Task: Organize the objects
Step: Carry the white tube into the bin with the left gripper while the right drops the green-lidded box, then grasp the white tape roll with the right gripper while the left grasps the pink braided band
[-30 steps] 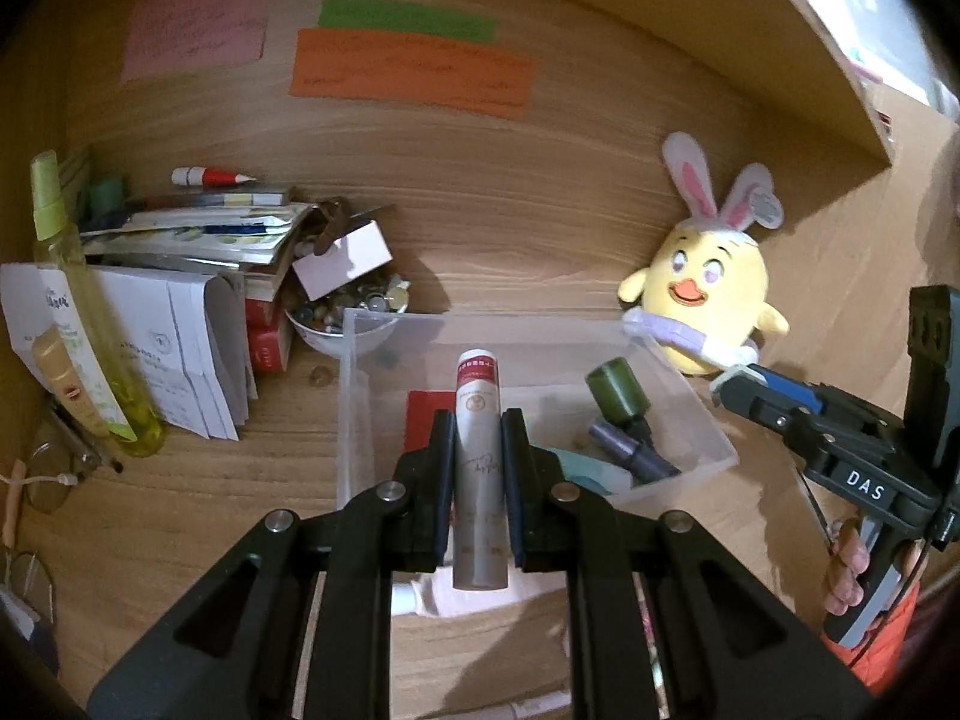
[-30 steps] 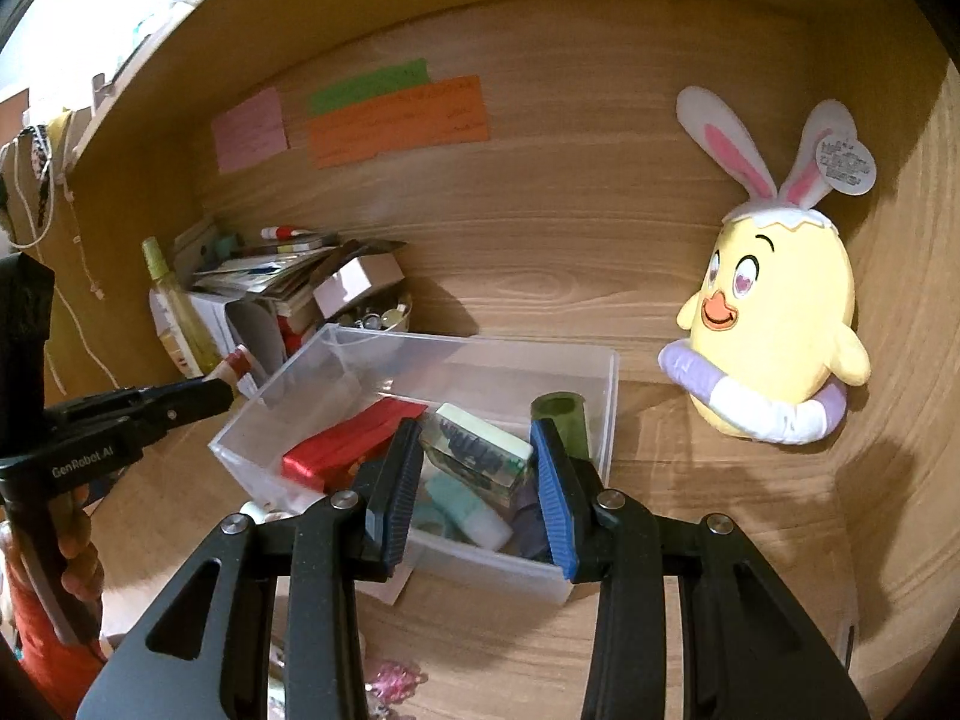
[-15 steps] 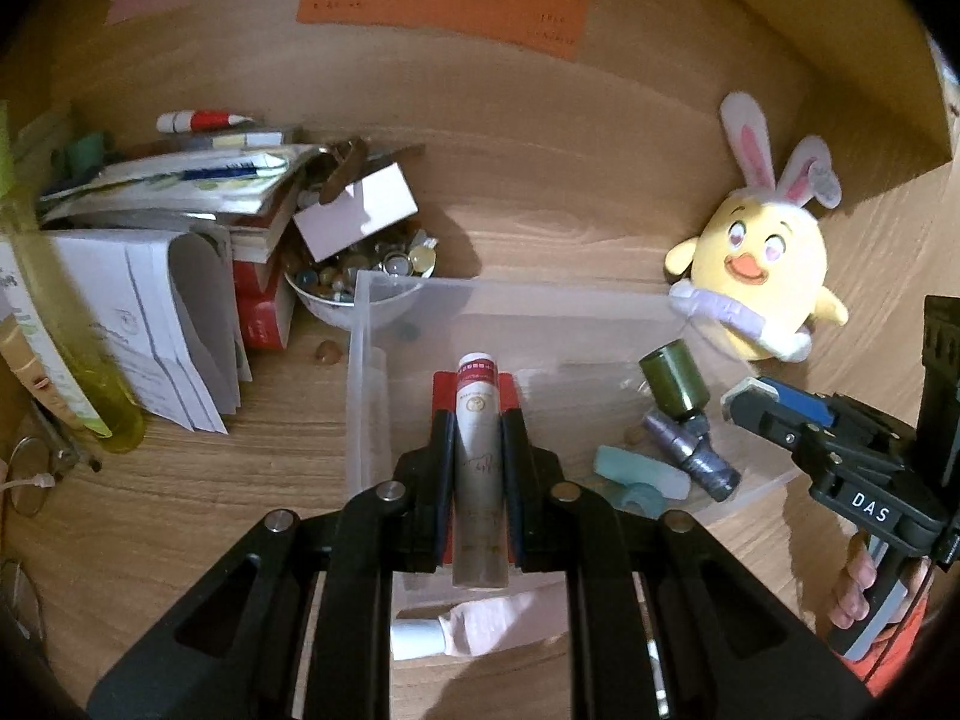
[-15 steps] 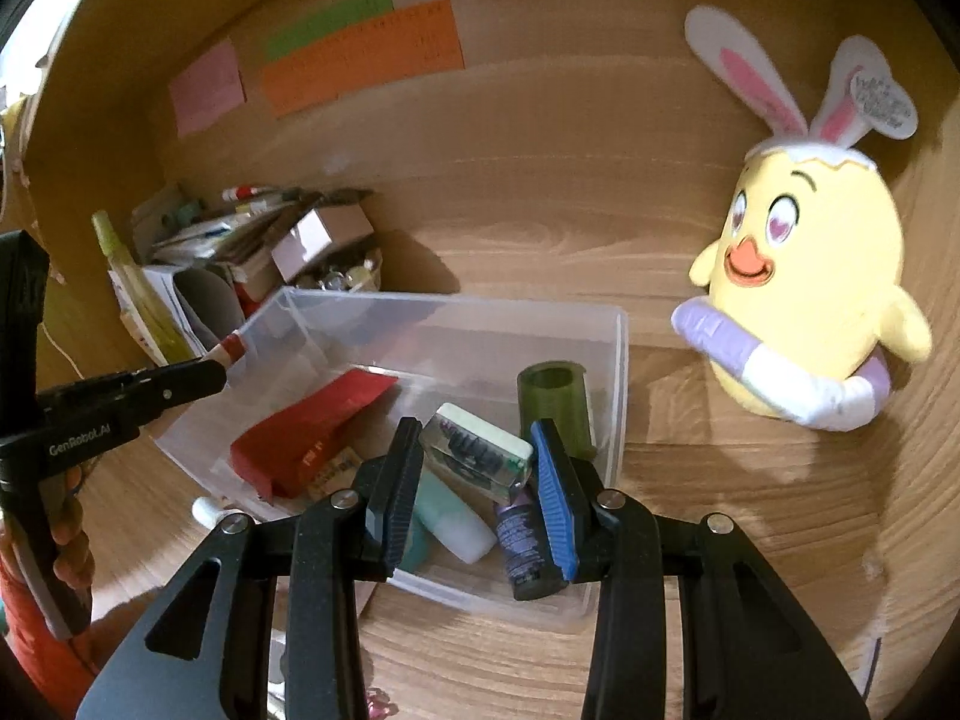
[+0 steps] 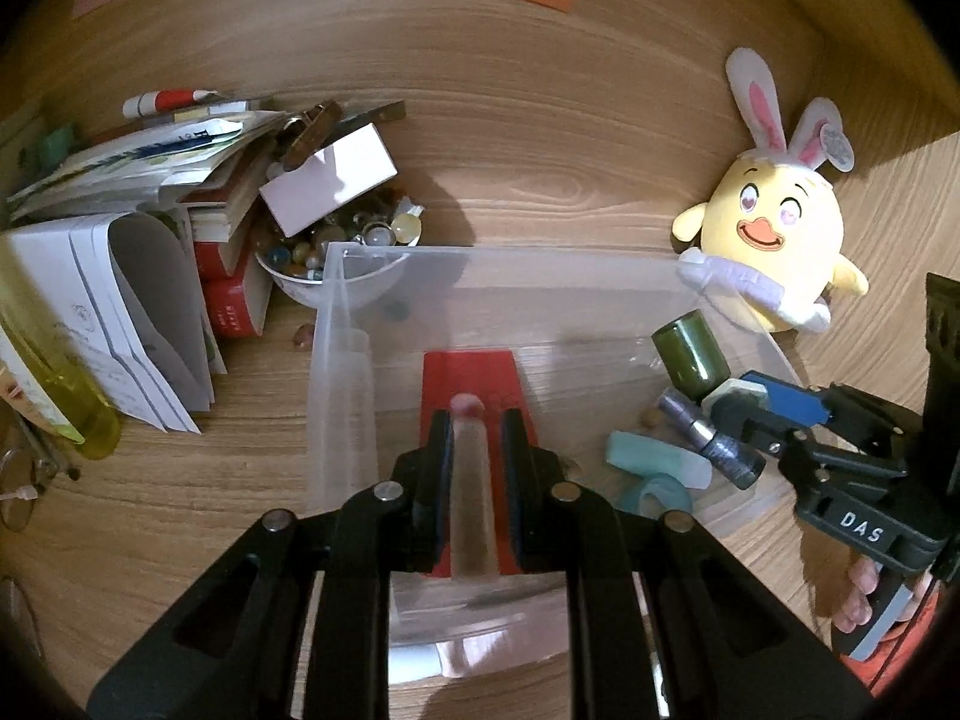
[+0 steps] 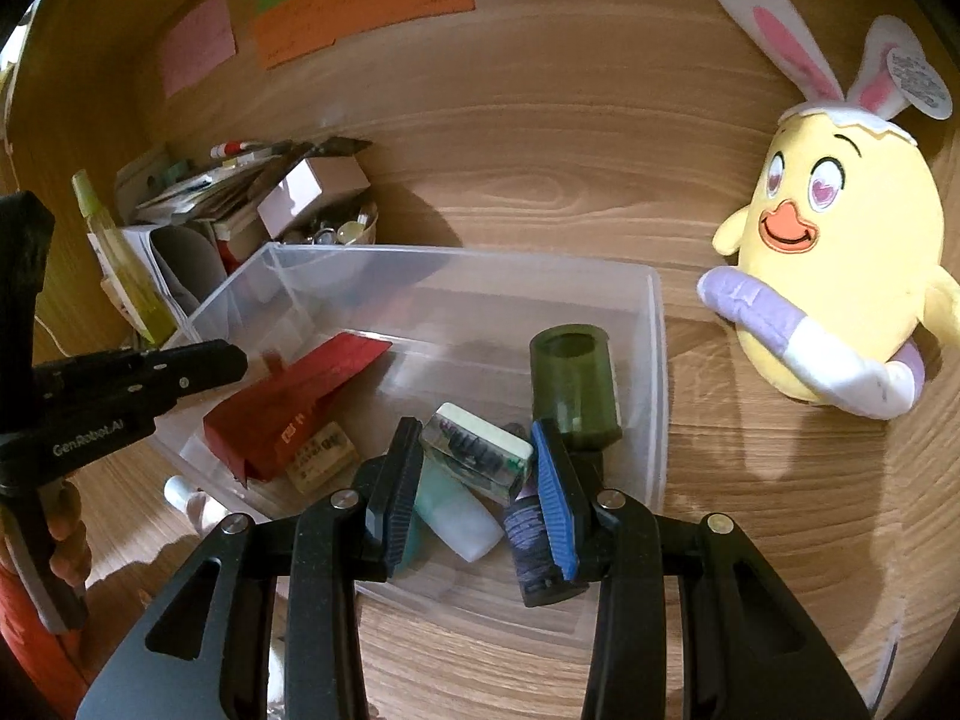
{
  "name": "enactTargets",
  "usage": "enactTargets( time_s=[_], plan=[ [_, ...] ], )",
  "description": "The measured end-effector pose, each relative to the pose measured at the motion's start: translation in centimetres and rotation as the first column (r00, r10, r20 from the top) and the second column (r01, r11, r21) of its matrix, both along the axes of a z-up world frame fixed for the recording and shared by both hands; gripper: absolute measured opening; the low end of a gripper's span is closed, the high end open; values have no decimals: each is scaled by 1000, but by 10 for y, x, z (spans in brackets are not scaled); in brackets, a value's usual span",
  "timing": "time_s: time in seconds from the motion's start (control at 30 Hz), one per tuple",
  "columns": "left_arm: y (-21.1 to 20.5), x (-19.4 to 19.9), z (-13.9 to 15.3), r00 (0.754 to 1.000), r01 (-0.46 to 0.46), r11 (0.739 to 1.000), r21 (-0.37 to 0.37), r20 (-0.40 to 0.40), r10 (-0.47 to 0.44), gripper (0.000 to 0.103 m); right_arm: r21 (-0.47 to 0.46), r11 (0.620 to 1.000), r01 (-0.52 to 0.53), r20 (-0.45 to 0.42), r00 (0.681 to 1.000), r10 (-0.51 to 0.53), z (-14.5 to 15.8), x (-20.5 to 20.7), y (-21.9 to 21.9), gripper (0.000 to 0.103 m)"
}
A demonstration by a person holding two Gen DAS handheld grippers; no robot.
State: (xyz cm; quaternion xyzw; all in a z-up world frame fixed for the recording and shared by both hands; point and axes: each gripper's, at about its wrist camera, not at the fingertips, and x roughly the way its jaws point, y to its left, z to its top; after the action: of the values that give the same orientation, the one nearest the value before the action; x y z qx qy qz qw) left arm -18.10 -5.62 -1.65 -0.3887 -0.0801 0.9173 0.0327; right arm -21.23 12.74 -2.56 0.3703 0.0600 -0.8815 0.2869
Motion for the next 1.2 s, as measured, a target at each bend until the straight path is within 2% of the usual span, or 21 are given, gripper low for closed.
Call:
enactTargets(
  time_s=[0.1,0.23,0.3,0.37,0.43,0.5,0.57,0.67,0.8,0.93,1.2],
  plan=[
    [2,1,0,1000,-1,1000,-3,6,1,15,10,1000,-7,-7,1000,7,0,2,-3,34],
    [3,5,4,1000,-4,1000,0,1,4,33,28,999,-18,-22,1000,18,2,6,-6,37],
    [5,9,9,1000,-7,1000,-10,-16,7,40,33,999,-16,-31,999,17,3,7,-6,50],
    [6,13,14,999,-9,1000,-17,-35,9,48,37,999,-7,-49,999,9,5,10,-6,55],
    [7,19,19,999,-9,1000,-21,-53,8,59,36,999,-7,-55,998,9,7,11,-5,56],
    [8,25,25,997,-9,1000,-26,-73,7,65,35,999,-6,-57,998,8,10,13,-4,58],
    [9,31,29,996,-8,999,-35,-86,5,67,33,999,-1,-63,998,3,12,15,-3,60],
    [12,43,35,994,-15,998,-62,-107,8,77,28,1000,3,-75,997,-1,18,19,-2,62],
    [13,57,40,992,-14,997,-82,-123,4,80,17,1000,1,-93,996,0,26,30,3,63],
    [13,70,38,992,-15,997,-77,-124,6,88,15,1000,8,-121,993,-6,32,46,9,69],
    [10,94,22,996,-8,997,-81,-88,1,88,13,1000,4,-108,994,-2,25,71,19,69]
  ],
)
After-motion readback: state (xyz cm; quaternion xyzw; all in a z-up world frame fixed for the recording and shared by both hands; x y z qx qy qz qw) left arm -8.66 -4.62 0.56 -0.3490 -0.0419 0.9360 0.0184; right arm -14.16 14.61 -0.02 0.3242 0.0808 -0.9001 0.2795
